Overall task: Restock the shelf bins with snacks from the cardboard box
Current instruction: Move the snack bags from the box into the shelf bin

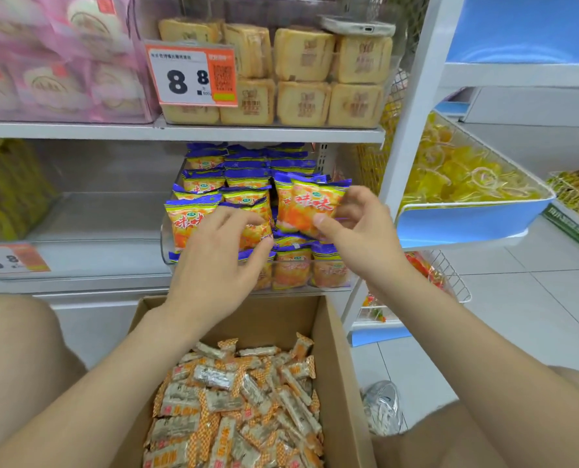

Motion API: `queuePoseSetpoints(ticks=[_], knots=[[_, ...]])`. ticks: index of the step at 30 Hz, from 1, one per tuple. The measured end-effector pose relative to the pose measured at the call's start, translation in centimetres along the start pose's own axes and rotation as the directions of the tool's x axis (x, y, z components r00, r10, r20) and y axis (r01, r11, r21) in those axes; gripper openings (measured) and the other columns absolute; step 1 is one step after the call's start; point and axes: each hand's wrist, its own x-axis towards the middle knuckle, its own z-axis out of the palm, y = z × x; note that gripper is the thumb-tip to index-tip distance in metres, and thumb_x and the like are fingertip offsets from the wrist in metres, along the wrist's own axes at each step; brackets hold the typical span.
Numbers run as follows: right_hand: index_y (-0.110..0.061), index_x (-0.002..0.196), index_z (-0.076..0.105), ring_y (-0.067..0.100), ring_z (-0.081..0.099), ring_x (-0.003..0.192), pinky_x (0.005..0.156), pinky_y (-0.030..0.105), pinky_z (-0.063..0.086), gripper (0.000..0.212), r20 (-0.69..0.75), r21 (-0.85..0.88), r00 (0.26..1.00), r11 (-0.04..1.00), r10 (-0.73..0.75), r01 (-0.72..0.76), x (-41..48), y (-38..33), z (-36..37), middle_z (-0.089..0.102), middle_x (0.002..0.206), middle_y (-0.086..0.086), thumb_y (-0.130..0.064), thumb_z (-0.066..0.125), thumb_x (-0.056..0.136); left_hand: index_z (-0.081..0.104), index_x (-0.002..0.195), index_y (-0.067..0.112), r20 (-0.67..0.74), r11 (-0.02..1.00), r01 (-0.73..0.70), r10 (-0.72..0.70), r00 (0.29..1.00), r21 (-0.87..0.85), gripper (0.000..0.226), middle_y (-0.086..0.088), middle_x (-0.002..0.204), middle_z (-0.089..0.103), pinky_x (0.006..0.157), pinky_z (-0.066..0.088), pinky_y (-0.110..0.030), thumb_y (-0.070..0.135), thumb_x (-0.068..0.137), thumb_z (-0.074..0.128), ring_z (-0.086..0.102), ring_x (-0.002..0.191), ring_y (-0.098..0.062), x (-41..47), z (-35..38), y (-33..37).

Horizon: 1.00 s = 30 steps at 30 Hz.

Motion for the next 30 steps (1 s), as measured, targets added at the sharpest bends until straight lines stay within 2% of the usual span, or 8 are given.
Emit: queuePoseSetpoints(ticks=[4, 7, 11, 14, 17, 22, 25, 30], knots=[[-0.026, 0.133, 0.043, 0.012, 0.068, 0.096, 0.087, 0.040, 0.058, 0.051, -0.062, -0.295, 0.990, 0.950, -0.127, 0.103, 1.1, 1.4, -0.1, 0.068, 0.100, -0.015, -0.016, 0.075, 0.094, 0.051, 0.148, 0.022, 0.061, 0.947, -0.086, 0.070, 0.996, 0.309, 0.052, -0.008, 0.164, 0.034, 0.121, 0.028, -0.057, 0.029, 0.097, 0.062, 0.025, 0.155, -0.034, -0.3, 0.7, -1.3], [-0.036, 0.138, 0.033, 0.019, 0.071, 0.094, 0.081, 0.046, 0.061, 0.060, 0.050, -0.340, 0.983, 0.922, -0.179, 0.185, 1.0, 2.3, 0.8, 0.072, 0.106, -0.007, -0.012, 0.069, 0.097, 0.022, 0.166, 0.028, 0.149, 0.908, -0.052, -0.012, 0.989, 0.417, 0.071, -0.005, 0.176, 0.007, 0.125, 0.012, -0.065, 0.043, 0.102, 0.050, -0.001, 0.161, -0.039, -0.2, 1.2, -2.6], [-0.034, 0.144, 0.042, 0.020, 0.065, 0.109, 0.087, 0.042, 0.058, 0.049, 0.178, -0.431, 0.946, 0.843, -0.270, 0.322, 1.1, 2.4, 1.9, 0.064, 0.128, 0.000, -0.015, 0.061, 0.103, -0.004, 0.167, 0.033, 0.240, 0.890, -0.053, -0.064, 0.969, 0.452, 0.070, 0.000, 0.177, -0.002, 0.126, 0.013, -0.064, 0.057, 0.107, 0.023, -0.005, 0.161, -0.037, -0.3, 1.7, -4.1], [-0.032, 0.149, 0.046, 0.018, 0.059, 0.105, 0.088, 0.031, 0.049, 0.050, 0.224, -0.503, 0.928, 0.780, -0.299, 0.373, 1.0, 2.6, 2.5, 0.052, 0.129, 0.002, -0.016, 0.059, 0.104, -0.005, 0.167, 0.035, 0.268, 0.880, -0.075, -0.061, 0.962, 0.470, 0.072, 0.002, 0.177, -0.001, 0.127, 0.013, -0.063, 0.060, 0.104, 0.019, -0.005, 0.161, -0.037, -0.2, 1.7, -4.3], [-0.030, 0.142, 0.053, 0.018, 0.061, 0.090, 0.085, 0.041, 0.054, 0.045, 0.185, -0.558, 0.931, 0.746, -0.315, 0.363, 0.6, 2.3, 3.1, 0.041, 0.131, 0.002, -0.022, 0.061, 0.099, 0.004, 0.168, 0.035, 0.261, 0.878, -0.098, -0.032, 0.965, 0.469, 0.071, 0.000, 0.176, 0.006, 0.124, 0.017, -0.065, 0.057, 0.106, 0.032, 0.002, 0.161, -0.040, 0.0, 1.5, -4.1], [-0.009, 0.148, 0.048, 0.039, 0.027, 0.152, 0.123, 0.049, 0.030, 0.069, 0.140, -0.728, 0.874, 0.549, -0.466, 0.410, 1.1, 1.0, 3.8, 0.027, 0.163, 0.021, -0.034, 0.058, 0.084, 0.016, 0.167, 0.029, 0.234, 0.866, -0.109, -0.010, 0.972, 0.488, 0.074, -0.004, 0.176, 0.008, 0.125, 0.017, -0.063, 0.061, 0.102, 0.032, 0.004, 0.161, -0.037, 0.9, 0.8, -4.1], [-0.001, 0.159, 0.034, 0.037, 0.012, 0.160, 0.129, 0.052, 0.013, 0.082, 0.240, -0.765, 0.861, 0.458, -0.449, 0.452, 2.2, 0.2, 4.8, 0.020, 0.170, 0.023, -0.039, 0.041, 0.086, 0.012, 0.168, 0.026, 0.232, 0.834, -0.099, -0.036, 0.972, 0.543, 0.083, -0.005, 0.176, 0.004, 0.125, 0.013, -0.065, 0.070, 0.098, 0.024, 0.003, 0.161, -0.039, 2.1, 0.4, -5.0], [0.000, 0.157, 0.037, 0.039, 0.027, 0.154, 0.128, 0.052, 0.014, 0.080, 0.358, -0.817, 0.872, 0.339, -0.333, 0.465, 5.3, 0.5, 6.1, 0.034, 0.163, 0.024, -0.040, 0.030, 0.088, 0.017, 0.168, 0.024, 0.223, 0.825, -0.110, -0.021, 0.975, 0.554, 0.087, -0.006, 0.176, 0.012, 0.125, 0.014, -0.064, 0.075, 0.098, 0.016, 0.008, 0.161, -0.038, 4.9, -0.3, -6.8]])
